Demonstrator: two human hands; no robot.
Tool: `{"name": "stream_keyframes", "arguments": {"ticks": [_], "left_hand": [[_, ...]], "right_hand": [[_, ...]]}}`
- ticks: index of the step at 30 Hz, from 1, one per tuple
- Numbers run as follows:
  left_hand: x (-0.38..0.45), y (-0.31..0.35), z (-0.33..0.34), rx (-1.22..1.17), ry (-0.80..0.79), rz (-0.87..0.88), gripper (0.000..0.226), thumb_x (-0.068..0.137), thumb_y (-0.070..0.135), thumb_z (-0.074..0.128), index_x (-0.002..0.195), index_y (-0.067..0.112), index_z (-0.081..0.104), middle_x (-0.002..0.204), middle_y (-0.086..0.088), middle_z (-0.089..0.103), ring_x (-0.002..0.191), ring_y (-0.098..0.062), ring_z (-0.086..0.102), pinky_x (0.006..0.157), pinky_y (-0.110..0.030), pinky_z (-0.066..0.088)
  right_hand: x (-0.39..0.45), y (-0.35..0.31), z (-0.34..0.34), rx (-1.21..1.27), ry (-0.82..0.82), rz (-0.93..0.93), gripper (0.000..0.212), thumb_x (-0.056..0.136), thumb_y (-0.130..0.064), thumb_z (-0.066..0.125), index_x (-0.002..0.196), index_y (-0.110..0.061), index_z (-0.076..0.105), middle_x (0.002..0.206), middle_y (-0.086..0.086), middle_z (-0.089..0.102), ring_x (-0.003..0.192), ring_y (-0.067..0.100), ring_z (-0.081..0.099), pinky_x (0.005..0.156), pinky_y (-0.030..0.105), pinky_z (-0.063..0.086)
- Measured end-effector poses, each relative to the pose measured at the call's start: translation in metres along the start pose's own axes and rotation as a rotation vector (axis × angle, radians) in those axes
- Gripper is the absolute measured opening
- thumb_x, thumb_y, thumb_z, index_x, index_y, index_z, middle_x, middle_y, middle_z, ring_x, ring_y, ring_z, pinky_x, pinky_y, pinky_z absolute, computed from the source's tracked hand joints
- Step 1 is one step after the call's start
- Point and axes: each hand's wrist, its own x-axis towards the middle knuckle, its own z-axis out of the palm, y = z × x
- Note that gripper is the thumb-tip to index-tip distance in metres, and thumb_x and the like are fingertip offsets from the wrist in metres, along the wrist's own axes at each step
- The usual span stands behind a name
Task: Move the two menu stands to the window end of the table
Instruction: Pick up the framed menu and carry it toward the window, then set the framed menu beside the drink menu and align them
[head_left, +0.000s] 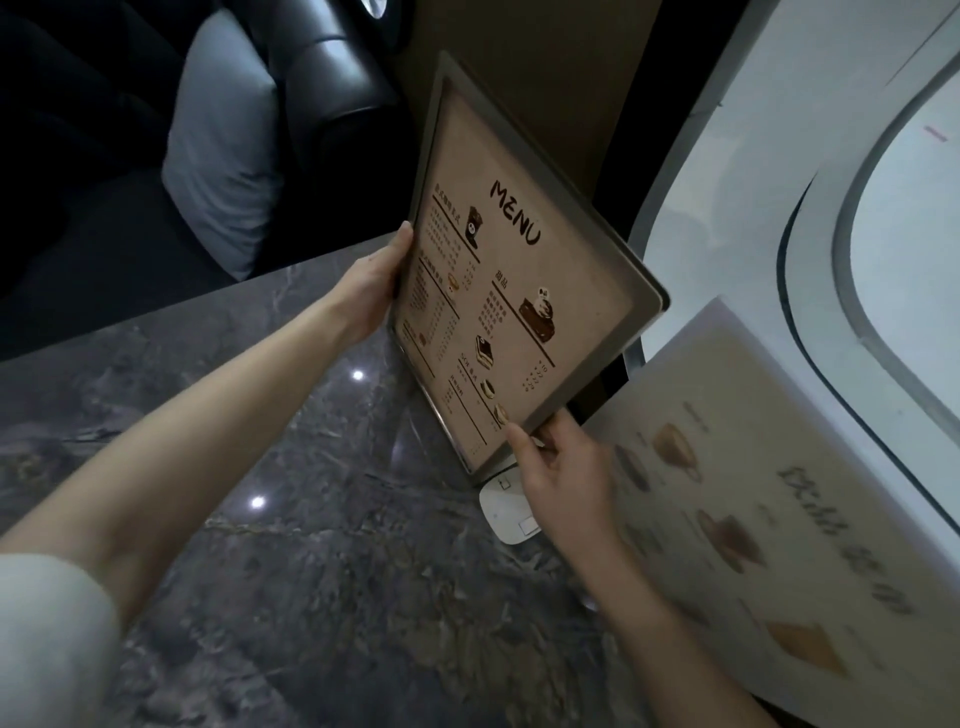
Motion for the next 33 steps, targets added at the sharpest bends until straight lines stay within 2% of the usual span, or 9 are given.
{"name": "stream_keyframes", "arguments": {"ticks": [4,8,13,16,18,24,28,31,33], "left_hand": [[-0.005,0.003,0.011,0.035,0.074,-0.018,0.054,0.089,0.061,0.033,0.12,0.025,0.059,0.125,0.0,0.062,0.117,-0.013,0.056,0.108,-0.034,0.037],[-0.019,0.008,0.029,0.265,0.257,-0.066,0.062,0.095,0.055,0.021,0.141,0.019,0.038,0.139,-0.005,0.048,0.13,-0.022,0.043,0.109,-0.037,0.028],[-0.059,-0.006,0.038,1.01,0.203,-0.08,0.067,0.096,0.043,0.035,0.15,0.015,0.006,0.151,-0.011,0.034,0.13,-0.031,0.045,0.101,-0.047,0.044],[-0.087,-0.01,0.052,1.278,0.104,-0.047,0.064,0.095,0.04,0.038,0.148,0.01,0.016,0.149,-0.012,0.035,0.131,-0.029,0.043,0.101,-0.046,0.044],[-0.101,-0.009,0.059,1.364,0.032,-0.052,0.06,0.095,0.04,0.038,0.145,0.009,0.024,0.143,-0.013,0.042,0.125,-0.03,0.048,0.096,-0.045,0.047],[-0.131,0.011,0.08,1.341,-0.107,-0.065,0.042,0.093,0.038,0.042,0.116,0.006,0.058,0.117,-0.014,0.062,0.103,-0.031,0.059,0.082,-0.038,0.05],[-0.137,0.021,0.086,1.168,-0.093,-0.071,0.04,0.091,0.038,0.048,0.105,0.003,0.064,0.108,-0.015,0.065,0.098,-0.029,0.061,0.086,-0.041,0.052],[-0.137,0.025,0.089,1.077,-0.07,-0.035,0.037,0.092,0.033,0.047,0.113,0.008,0.065,0.115,-0.012,0.066,0.104,-0.026,0.061,0.092,-0.041,0.051],[-0.138,0.027,0.089,1.098,-0.023,0.002,0.038,0.092,0.033,0.045,0.12,0.013,0.062,0.123,-0.01,0.063,0.111,-0.025,0.059,0.095,-0.041,0.05]], "right_hand": [[-0.001,0.001,0.0,-0.063,0.009,-0.003,0.032,0.089,-0.019,0.055,0.12,-0.01,0.054,0.121,0.007,0.065,0.107,0.015,0.062,0.076,0.004,0.043],[-0.002,-0.001,0.001,-0.208,0.02,-0.021,0.034,0.09,-0.023,0.053,0.121,-0.01,0.051,0.125,0.006,0.063,0.109,0.016,0.062,0.063,-0.005,0.038],[-0.002,-0.011,-0.006,-0.313,-0.078,0.042,0.032,0.092,-0.029,0.049,0.117,-0.009,0.05,0.123,0.01,0.062,0.106,0.021,0.063,0.079,0.023,0.053],[-0.005,-0.025,-0.012,-0.379,-0.098,0.068,0.03,0.091,-0.024,0.051,0.113,-0.004,0.051,0.121,0.015,0.063,0.106,0.027,0.063,0.082,0.035,0.056],[-0.009,-0.035,-0.017,-0.404,-0.118,0.074,0.029,0.091,-0.019,0.052,0.115,-0.002,0.051,0.122,0.016,0.061,0.108,0.028,0.061,0.083,0.035,0.054],[-0.013,-0.081,-0.042,-0.504,-0.322,0.141,0.036,0.09,-0.013,0.05,0.125,-0.002,0.049,0.131,0.016,0.054,0.106,0.029,0.058,0.078,0.033,0.054],[-0.015,-0.125,-0.061,-0.587,-0.398,-0.006,0.043,0.09,-0.011,0.049,0.131,-0.002,0.039,0.135,0.015,0.051,0.117,0.03,0.053,0.091,0.03,0.049],[-0.011,-0.16,-0.082,-0.665,-0.331,-0.168,0.034,0.092,-0.013,0.046,0.124,-0.001,0.042,0.125,0.018,0.056,0.107,0.029,0.058,0.082,0.031,0.053],[-0.006,-0.175,-0.095,-0.655,-0.333,-0.264,0.039,0.093,-0.015,0.045,0.13,-0.007,0.038,0.131,0.015,0.053,0.112,0.028,0.056,0.081,0.029,0.051]]}}
